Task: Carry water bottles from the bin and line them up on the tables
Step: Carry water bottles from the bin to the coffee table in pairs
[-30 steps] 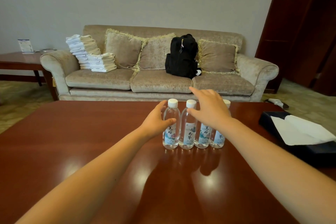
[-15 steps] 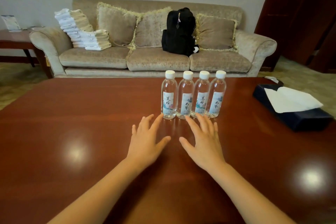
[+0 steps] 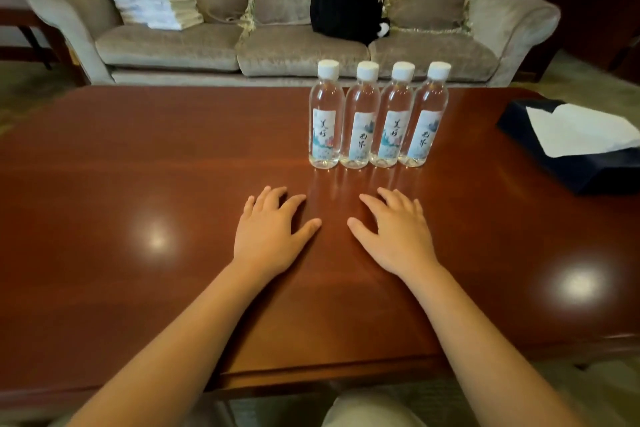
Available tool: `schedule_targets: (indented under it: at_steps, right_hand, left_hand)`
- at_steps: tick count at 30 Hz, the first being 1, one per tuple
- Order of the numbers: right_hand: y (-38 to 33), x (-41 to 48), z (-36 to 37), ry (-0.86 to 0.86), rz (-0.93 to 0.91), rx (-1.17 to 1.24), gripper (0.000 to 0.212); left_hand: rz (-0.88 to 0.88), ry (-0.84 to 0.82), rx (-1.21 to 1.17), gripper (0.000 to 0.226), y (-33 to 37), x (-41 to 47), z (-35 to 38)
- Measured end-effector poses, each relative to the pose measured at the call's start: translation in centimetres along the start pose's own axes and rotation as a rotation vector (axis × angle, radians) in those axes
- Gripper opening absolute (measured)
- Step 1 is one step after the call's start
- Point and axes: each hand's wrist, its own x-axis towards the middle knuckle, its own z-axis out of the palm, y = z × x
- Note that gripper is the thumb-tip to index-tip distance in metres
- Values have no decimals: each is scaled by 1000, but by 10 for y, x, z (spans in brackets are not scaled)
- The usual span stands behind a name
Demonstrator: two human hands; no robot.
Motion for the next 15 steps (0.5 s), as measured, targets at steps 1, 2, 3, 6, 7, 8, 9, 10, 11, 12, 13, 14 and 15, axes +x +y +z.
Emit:
schedule_targets:
  at_steps: [1, 2, 3, 6, 7, 8, 9, 10, 11, 12, 13, 14, 15]
  right_hand:
    - [0, 0, 0, -2, 2, -1, 62]
    - [0, 0, 0, -5, 4, -4, 62]
    - [0, 0, 0, -7, 6, -9, 62]
    - [1, 1, 0, -5, 4, -11, 62]
    - [1, 1, 0, -4, 2, -9, 62]
    - [1, 2, 0, -1, 2, -6, 62]
    - [1, 3, 0, 1, 2, -4, 62]
    - [1, 3, 0, 3, 2, -4, 62]
    - [1, 4, 1, 4, 1, -4, 61]
    - [2, 4, 1, 5, 1, -4, 61]
    - [2, 5, 1, 7, 0, -4, 61]
    - [2, 5, 1, 10, 0, -4, 61]
    - [2, 5, 1, 13, -1, -3, 61]
  left_hand:
    - [-1, -3, -3, 64, 0, 0, 0]
    - [-1, -7, -5, 64, 0, 0, 0]
    - [-1, -11, -7, 64, 0, 0, 0]
    - [-3, -27, -18, 65, -1, 0, 0]
    - [-3, -29, -18, 65, -2, 0, 0]
    - [-4, -30, -17, 65, -2, 1, 0]
    - [-4, -32, -16, 65, -2, 1, 0]
    - [-5, -34, -14, 65, -2, 1, 0]
    - [-5, -35, -14, 65, -2, 1, 0]
    - [-5, -35, -15, 64, -1, 1, 0]
    - [-5, -36, -18, 64, -1, 1, 0]
    - [-5, -37, -22, 64, -1, 1, 0]
    - [-4, -35, -26, 63, -1, 1, 0]
